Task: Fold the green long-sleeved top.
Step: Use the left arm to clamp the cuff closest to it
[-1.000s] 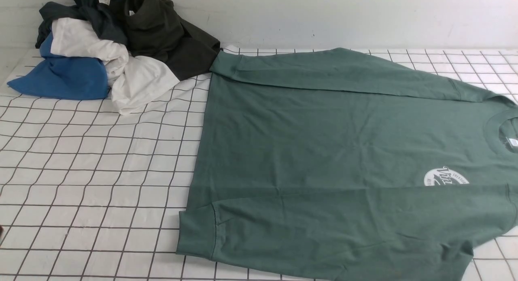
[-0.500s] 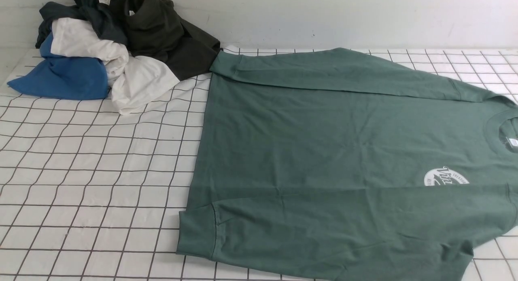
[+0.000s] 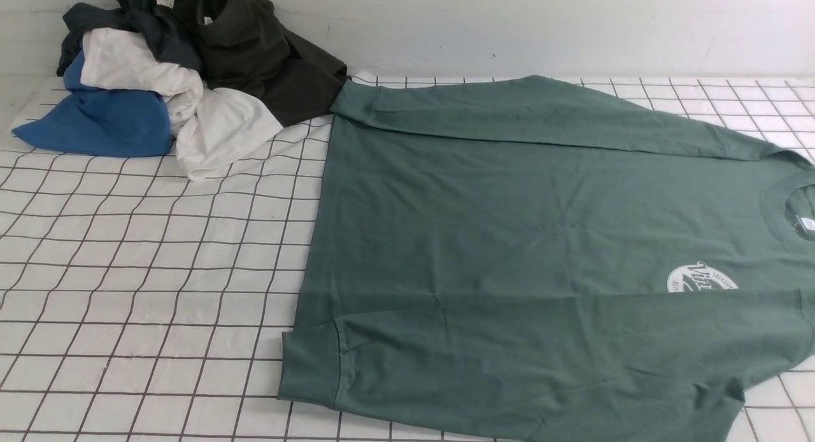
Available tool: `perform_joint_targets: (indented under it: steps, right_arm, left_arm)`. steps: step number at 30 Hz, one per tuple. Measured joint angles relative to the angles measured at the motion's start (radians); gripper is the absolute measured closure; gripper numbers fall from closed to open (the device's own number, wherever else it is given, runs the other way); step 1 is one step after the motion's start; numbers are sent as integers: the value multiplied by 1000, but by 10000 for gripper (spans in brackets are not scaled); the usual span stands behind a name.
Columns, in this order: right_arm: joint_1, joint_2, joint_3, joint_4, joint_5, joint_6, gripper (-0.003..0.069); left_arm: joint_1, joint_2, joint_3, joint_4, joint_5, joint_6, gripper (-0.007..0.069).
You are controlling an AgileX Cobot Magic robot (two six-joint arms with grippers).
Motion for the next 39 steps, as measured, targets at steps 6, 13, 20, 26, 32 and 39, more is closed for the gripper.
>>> perform_joint_targets:
  steps: [6,13,20,26,32,39]
  right_arm:
    - [0,269,-125,9,634,0,671]
    - [17,564,-189,177,1141,-170,671]
    - [163,819,-291,565,1249,-663,669]
    - [238,1049,-383,732,1226,-865,669]
    - [242,1190,-464,777,1294,-888,669]
    - [248,1207,-472,778,1320,-899,669]
  left_arm:
    - [0,309,-9,7,3,-42,609]
    - [-23,560,-50,200,135,-260,609]
    - [-365,767,-298,520,779,-620,609]
    - [-497,991,-481,164,1059,-286,609]
    - [-354,1192,-650,-280,1085,136,609]
    - [-227,1320,-701,-454,1057,270,595]
